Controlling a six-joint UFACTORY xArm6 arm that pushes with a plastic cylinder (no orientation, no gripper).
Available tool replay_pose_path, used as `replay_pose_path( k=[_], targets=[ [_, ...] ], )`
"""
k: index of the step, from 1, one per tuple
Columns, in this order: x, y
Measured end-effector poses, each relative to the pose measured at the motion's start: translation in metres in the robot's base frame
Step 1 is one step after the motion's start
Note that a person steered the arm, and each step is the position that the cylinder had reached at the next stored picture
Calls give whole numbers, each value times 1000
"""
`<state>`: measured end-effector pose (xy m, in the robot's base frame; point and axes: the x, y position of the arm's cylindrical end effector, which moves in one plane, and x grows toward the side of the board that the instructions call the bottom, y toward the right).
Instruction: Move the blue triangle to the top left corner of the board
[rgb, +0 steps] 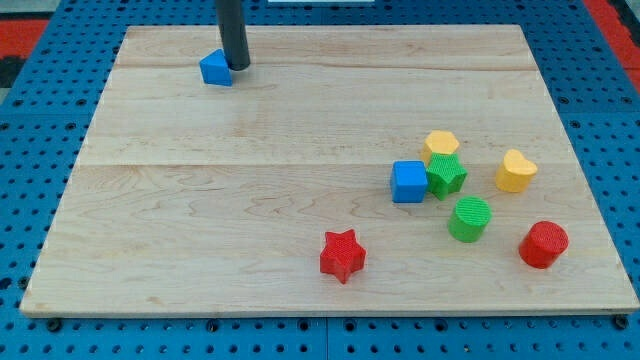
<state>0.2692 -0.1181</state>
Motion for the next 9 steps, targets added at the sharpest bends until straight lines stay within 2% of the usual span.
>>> replay_pose_path(
  k=[2,4,6,7,9],
  targets=[
    [13,-4],
    [-24,-63],
    [35,-2],
    [38,-45],
    [-21,-69]
  ],
)
